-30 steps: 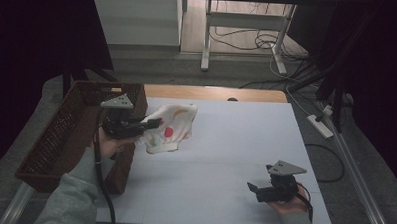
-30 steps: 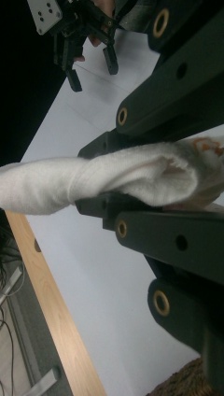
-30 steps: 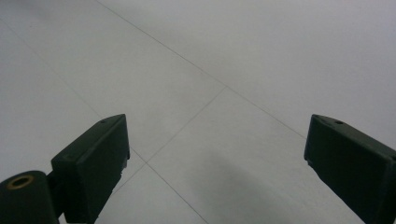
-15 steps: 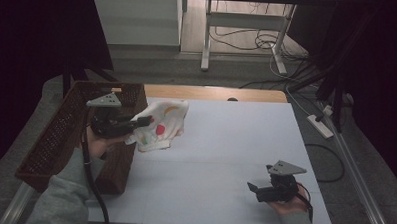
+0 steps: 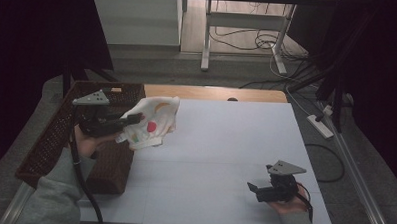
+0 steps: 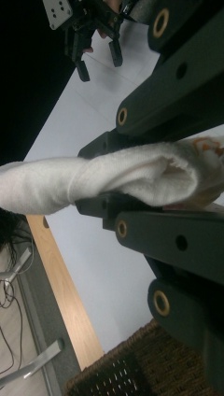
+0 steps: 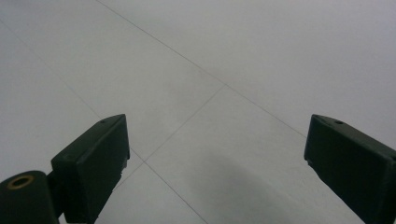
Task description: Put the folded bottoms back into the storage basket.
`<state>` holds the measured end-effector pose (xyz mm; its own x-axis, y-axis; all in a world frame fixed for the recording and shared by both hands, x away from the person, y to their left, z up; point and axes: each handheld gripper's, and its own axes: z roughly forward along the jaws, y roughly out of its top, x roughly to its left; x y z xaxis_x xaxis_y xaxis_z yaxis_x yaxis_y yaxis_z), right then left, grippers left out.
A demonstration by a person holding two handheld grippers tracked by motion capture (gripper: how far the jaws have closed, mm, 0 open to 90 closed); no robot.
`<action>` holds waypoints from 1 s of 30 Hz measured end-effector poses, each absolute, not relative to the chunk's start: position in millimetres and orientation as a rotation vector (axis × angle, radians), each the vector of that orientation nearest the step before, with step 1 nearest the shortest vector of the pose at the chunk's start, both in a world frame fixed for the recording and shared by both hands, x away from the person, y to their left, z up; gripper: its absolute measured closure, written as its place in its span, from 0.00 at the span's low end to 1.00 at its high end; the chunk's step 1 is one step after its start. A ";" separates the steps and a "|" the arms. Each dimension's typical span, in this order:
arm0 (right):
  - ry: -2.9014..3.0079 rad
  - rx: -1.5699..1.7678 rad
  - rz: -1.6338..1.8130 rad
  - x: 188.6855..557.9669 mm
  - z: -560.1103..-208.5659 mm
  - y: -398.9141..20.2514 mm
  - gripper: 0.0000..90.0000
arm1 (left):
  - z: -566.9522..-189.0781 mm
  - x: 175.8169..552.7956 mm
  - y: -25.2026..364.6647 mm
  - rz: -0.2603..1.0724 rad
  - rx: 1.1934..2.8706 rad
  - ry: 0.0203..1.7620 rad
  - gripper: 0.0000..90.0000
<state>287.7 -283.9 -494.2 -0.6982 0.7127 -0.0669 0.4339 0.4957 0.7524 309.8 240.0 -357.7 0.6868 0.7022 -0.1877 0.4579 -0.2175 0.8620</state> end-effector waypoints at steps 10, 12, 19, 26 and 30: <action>2.376 0.955 1.038 287.9 -494.5 -283.4 0.08 | -356.3 305.8 253.0 0.311 1.850 0.933 0.86; 2.374 0.953 1.038 288.0 -494.3 -283.8 0.08 | -355.4 304.6 256.5 0.317 1.845 0.940 0.86; 2.375 0.956 1.039 288.1 -494.8 -283.5 0.08 | -352.6 301.5 265.6 0.330 1.832 0.955 0.86; 2.378 0.954 1.036 288.1 -494.3 -283.9 0.08 | -350.0 297.1 277.1 0.347 1.818 0.973 0.86; 2.378 0.954 1.034 288.2 -494.4 -283.8 0.08 | -349.4 294.6 285.4 0.357 1.808 0.990 0.86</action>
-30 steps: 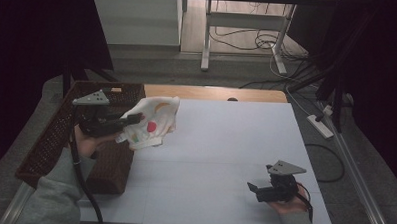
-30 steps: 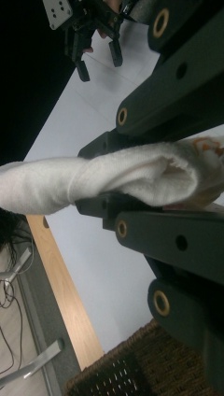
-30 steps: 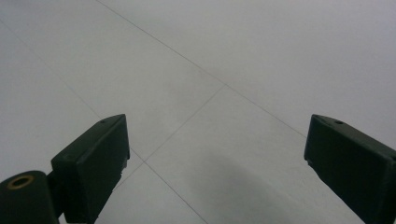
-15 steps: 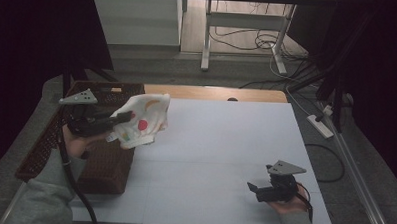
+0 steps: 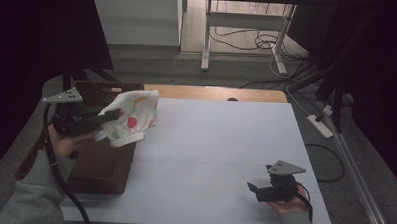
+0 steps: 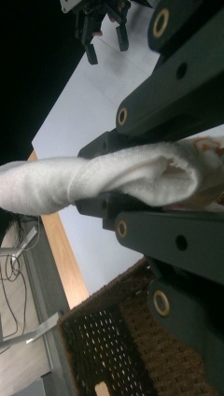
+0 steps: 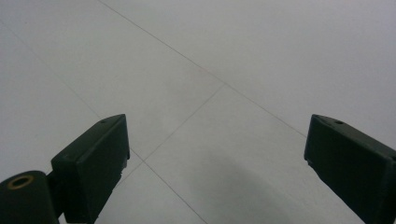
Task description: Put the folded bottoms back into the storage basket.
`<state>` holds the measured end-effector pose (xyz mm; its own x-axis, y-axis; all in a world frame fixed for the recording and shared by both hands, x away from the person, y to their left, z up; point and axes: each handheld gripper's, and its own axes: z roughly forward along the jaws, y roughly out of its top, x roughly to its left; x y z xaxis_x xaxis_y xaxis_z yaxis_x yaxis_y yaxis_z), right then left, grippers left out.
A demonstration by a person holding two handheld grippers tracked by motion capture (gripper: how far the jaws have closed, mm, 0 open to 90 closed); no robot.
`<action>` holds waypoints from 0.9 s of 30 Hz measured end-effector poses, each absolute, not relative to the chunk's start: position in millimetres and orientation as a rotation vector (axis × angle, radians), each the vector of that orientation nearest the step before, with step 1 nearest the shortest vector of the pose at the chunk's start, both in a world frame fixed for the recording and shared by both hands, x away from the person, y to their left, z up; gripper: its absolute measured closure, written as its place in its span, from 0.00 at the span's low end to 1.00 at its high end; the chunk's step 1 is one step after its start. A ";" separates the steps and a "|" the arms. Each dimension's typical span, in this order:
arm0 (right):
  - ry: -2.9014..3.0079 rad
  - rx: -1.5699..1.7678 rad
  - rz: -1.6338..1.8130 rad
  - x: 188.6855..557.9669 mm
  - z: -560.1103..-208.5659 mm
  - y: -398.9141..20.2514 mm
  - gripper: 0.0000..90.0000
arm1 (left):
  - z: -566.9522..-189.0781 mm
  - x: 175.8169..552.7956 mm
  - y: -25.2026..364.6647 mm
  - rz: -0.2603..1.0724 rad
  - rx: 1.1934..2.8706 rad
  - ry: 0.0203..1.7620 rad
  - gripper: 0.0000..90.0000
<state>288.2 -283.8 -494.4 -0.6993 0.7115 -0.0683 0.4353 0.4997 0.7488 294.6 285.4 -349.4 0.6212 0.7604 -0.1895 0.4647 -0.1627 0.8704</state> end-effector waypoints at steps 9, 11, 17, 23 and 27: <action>2.379 0.952 1.034 288.3 -494.5 -283.8 0.08 | -350.2 291.0 298.3 0.372 1.791 1.015 0.86; 2.380 0.953 1.033 288.4 -494.6 -283.8 0.08 | -350.5 290.5 301.1 0.375 1.789 1.021 0.86; 2.379 0.952 1.033 288.6 -495.1 -283.2 0.08 | -350.2 287.7 311.3 0.389 1.777 1.038 0.86; 2.379 0.952 1.032 288.9 -495.3 -283.4 0.08 | -350.1 285.1 318.7 0.400 1.766 1.053 0.86; 2.379 0.956 1.029 288.8 -495.5 -282.8 0.08 | -350.6 283.6 323.5 0.402 1.759 1.061 0.86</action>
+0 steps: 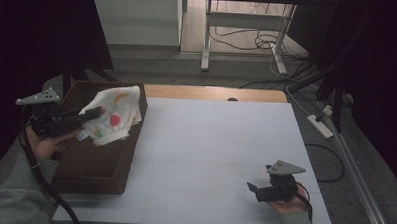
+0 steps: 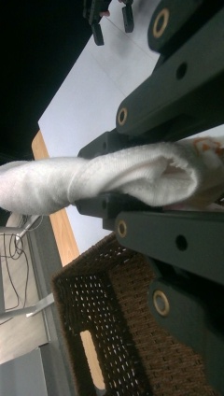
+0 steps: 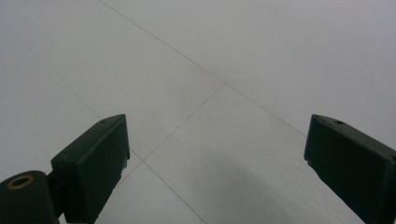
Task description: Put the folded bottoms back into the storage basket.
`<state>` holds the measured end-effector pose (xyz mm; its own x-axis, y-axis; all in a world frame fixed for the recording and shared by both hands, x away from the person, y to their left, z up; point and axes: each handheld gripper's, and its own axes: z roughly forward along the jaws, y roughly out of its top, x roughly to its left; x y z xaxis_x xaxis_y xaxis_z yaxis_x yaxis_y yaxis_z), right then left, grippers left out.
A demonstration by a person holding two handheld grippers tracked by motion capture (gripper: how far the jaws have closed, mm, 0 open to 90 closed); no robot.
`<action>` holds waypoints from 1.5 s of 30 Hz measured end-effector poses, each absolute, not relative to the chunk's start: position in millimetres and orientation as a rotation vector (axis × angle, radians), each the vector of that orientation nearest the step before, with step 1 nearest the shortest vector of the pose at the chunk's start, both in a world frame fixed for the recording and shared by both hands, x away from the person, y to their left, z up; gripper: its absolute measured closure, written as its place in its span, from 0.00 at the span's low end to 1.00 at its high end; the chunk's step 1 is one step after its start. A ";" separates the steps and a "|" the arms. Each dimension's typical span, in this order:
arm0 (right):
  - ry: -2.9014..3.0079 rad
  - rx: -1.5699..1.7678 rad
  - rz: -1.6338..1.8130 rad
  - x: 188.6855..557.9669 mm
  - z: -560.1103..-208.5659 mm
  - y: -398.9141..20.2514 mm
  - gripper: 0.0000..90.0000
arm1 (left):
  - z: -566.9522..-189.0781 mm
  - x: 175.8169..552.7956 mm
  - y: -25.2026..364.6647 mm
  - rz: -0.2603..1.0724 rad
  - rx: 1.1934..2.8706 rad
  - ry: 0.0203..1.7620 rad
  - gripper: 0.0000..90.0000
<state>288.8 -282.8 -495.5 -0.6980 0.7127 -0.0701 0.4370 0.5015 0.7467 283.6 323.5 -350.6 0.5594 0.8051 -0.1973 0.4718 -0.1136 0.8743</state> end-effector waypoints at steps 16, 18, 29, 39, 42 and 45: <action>2.381 0.957 1.023 289.3 -495.8 -282.9 0.08 | -360.3 281.9 342.8 0.408 1.751 1.124 0.86; 2.382 0.958 1.022 289.5 -496.0 -282.8 0.08 | -361.3 282.0 344.5 0.408 1.750 1.129 0.86; 2.384 0.960 1.021 289.9 -496.4 -283.0 0.08 | -377.6 280.8 356.3 0.394 1.757 1.177 0.86; 2.384 0.964 1.017 290.4 -496.8 -282.9 0.08 | -392.2 284.2 362.7 0.378 1.762 1.217 0.86; 2.385 0.964 1.017 290.4 -496.8 -283.0 0.08 | -395.2 284.6 363.3 0.372 1.761 1.224 0.86; 2.386 0.965 1.014 290.4 -497.0 -282.7 0.08 | -397.4 285.2 363.8 0.370 1.765 1.228 0.86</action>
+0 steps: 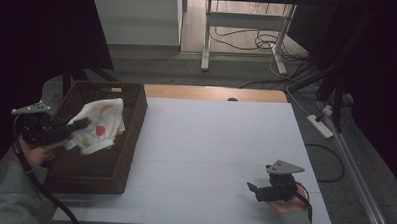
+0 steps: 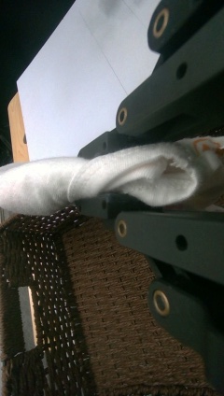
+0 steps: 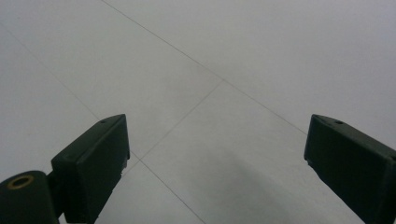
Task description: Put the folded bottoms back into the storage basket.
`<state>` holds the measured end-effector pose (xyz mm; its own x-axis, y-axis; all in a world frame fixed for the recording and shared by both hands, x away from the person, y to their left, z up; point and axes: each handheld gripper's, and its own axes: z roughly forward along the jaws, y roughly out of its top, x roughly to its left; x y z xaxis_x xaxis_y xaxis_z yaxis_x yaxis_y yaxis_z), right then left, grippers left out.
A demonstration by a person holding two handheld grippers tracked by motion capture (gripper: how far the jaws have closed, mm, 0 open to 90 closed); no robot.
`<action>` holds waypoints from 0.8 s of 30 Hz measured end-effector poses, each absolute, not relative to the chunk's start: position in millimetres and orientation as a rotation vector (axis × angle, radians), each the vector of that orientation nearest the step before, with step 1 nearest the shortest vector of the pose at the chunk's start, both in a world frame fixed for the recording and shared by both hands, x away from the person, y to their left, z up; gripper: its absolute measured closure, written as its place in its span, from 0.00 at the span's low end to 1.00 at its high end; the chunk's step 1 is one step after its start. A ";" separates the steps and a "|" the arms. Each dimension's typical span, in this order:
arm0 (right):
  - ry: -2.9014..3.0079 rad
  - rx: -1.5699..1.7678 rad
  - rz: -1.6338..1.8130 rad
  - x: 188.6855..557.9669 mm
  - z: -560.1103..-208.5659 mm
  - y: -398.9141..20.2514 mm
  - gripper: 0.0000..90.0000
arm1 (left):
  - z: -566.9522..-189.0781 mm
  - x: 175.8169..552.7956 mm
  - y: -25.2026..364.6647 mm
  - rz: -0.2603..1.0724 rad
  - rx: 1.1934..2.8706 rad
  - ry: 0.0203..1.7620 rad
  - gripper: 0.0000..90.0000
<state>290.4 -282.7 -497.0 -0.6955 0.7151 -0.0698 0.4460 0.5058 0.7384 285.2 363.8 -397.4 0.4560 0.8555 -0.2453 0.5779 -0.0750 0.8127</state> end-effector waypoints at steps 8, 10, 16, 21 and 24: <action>2.387 0.966 1.010 290.5 -497.3 -282.7 0.08 | -403.1 288.1 365.5 0.361 1.779 1.247 0.86; 2.387 0.967 1.010 290.6 -497.4 -282.6 0.08 | -404.6 289.6 365.7 0.358 1.784 1.255 0.86; 2.389 0.965 1.007 290.8 -497.7 -282.5 0.08 | -409.8 294.6 366.2 0.349 1.801 1.270 0.86; 2.388 0.967 1.007 290.9 -497.6 -282.5 0.08 | -415.7 298.7 367.1 0.346 1.805 1.280 0.86; 2.386 0.969 1.009 290.9 -497.4 -282.8 0.08 | -420.6 302.6 367.2 0.336 1.818 1.295 0.86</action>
